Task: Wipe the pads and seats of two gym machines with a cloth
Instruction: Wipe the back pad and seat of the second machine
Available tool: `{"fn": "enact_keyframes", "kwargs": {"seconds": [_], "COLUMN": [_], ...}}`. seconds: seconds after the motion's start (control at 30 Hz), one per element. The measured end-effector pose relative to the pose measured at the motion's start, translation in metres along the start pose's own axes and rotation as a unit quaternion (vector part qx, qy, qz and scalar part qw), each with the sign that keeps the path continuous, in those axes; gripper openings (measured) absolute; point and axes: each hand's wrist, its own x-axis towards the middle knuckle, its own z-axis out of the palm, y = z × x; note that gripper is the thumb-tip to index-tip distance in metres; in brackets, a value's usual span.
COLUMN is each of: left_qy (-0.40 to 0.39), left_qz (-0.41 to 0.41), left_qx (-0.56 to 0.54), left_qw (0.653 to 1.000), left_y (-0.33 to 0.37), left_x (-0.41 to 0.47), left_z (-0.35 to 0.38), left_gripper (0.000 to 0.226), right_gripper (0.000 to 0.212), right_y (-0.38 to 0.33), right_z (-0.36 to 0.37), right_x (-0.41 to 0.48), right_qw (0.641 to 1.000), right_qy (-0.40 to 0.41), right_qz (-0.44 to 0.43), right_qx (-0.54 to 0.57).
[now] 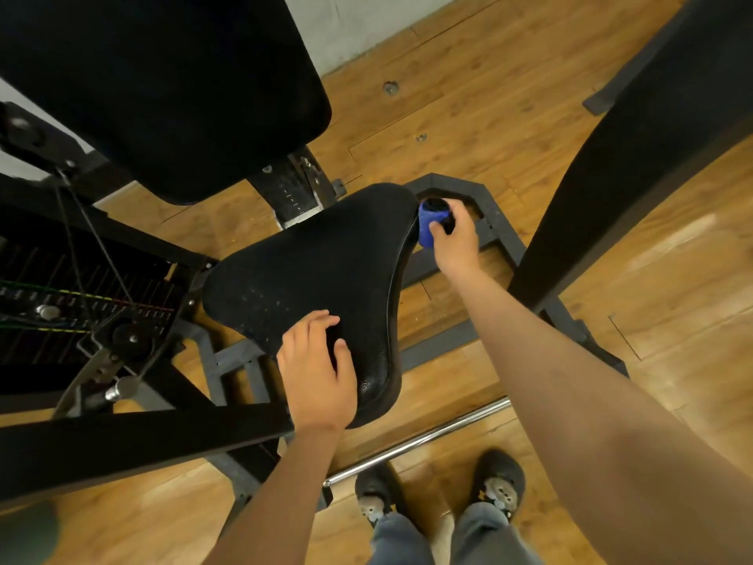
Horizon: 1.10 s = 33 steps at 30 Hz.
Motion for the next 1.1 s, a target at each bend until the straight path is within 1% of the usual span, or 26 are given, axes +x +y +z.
{"fn": "enact_keyframes", "kwargs": {"seconds": [0.17,0.27,0.37,0.47,0.57,0.67,0.77,0.87,1.0,1.1], "left_qy": [0.000,0.002,0.012,0.013,0.036,0.057,0.034,-0.009,-0.087,-0.118], "left_qz": [-0.003,0.000,0.006,0.016,0.005,0.000,0.015,0.024,0.050,0.052], "left_qx": [-0.010,-0.020,-0.029,-0.031,-0.069,-0.094,-0.099,-0.109,-0.103,-0.118], "left_qw": [1.000,1.000,0.999,0.999,0.997,0.994,0.994,0.994,0.990,0.985], "left_y": [-0.001,0.000,-0.001,-0.002,-0.006,-0.014,-0.029,-0.045,-0.053,-0.059], "left_x": [0.000,-0.001,0.001,0.000,-0.007,-0.028,-0.058,-0.078,-0.089,-0.090], "left_z": [0.002,0.001,0.000,0.002,-0.001,-0.011,-0.024,-0.035,-0.044,-0.049], "left_gripper": [0.030,0.029,0.027,0.023,0.020,0.023,0.027,0.030,0.042,0.047], "right_gripper": [0.030,0.026,0.027,0.029,0.030,0.032,0.035,0.036,0.034,0.032], "right_y": [0.010,0.028,0.041,0.048,0.051,0.051,0.050,0.050,0.045,0.042], "right_z": [-0.003,0.001,0.007,0.003,-0.006,-0.014,-0.019,-0.021,-0.022,-0.015], "right_x": [-0.017,-0.050,-0.093,-0.129,-0.157,-0.180,-0.201,-0.216,-0.236,-0.255], "right_qw": [0.999,0.996,0.993,0.991,0.988,0.991,0.993,0.995,0.996,0.997], "right_qy": [-0.033,-0.071,-0.090,-0.097,-0.096,-0.090,-0.080,-0.068,-0.078,-0.063], "right_qz": [-0.018,-0.042,-0.067,-0.085,-0.102,-0.078,-0.061,-0.049,-0.029,-0.032], "right_qx": [-0.012,-0.022,-0.034,-0.042,-0.062,-0.068,-0.062,-0.060,-0.042,-0.018]}}
